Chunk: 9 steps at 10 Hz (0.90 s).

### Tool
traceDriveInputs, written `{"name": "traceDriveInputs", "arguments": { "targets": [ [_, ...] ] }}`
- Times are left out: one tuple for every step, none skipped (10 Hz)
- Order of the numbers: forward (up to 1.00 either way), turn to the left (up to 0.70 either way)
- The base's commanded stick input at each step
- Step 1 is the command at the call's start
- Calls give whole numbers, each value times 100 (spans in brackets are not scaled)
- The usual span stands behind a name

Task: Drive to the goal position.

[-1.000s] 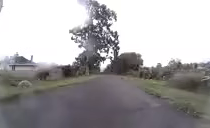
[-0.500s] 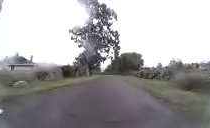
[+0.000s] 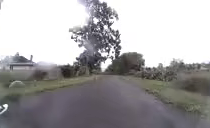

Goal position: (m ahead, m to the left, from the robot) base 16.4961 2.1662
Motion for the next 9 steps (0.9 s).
{"name": "traceDriveInputs", "arguments": {
  "targets": [
    [85, -34],
    [85, -9],
    [85, 0],
    [85, 0],
    [85, 0],
    [85, 0],
    [85, 0],
    [85, 0],
    [85, 0]
  ]
}}
